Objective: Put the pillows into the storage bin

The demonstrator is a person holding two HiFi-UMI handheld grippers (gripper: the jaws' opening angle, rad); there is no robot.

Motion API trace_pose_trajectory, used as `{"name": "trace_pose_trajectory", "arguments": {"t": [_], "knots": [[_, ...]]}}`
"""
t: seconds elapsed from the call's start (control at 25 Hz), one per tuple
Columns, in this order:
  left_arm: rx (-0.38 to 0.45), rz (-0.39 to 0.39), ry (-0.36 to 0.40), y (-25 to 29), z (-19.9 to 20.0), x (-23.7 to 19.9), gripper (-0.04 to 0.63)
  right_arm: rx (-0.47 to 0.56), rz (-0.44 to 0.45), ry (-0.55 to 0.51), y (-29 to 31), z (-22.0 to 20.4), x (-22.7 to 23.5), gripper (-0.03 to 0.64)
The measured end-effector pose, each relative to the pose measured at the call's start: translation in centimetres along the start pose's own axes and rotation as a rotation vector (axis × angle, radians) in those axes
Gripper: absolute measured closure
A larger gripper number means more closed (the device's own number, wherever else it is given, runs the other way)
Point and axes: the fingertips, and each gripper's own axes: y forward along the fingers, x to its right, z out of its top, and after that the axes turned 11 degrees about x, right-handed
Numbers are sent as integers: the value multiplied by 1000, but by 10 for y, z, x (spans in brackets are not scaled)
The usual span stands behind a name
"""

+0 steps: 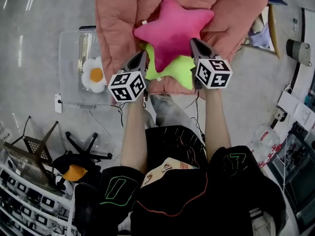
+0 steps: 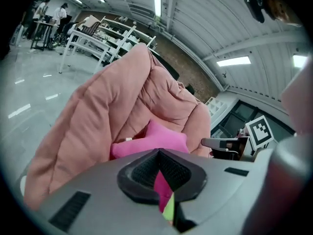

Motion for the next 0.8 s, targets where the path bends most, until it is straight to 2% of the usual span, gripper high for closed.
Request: {"name": "trace_pose_trajectory", "arguments": {"t": [0.04,0.12,0.28,0.44,0.56,0.64,0.8], "knots": [[-9,8,2,7,-4,0,600,-7,3,0,2,-2,7,611],[-28,26,3,18,-14,-1,524,-28,19,3,5,-8,17,584],[-63,43,-36,42,-36,-4,412,-86,86,32,15,-23,35,427],[-112,58,-100,67,-57,-10,210,-149,128,71,29,-38,50,311],[-147,55,-138,80,-74,-13,106,-209,149,74,40,-53,59,259],[-169,40,-153,88,-85,-12,78,-245,166,78,46,-63,64,220],[-183,-3,-220,101,-97,-10,64,-269,197,159,54,-72,72,160]]}}
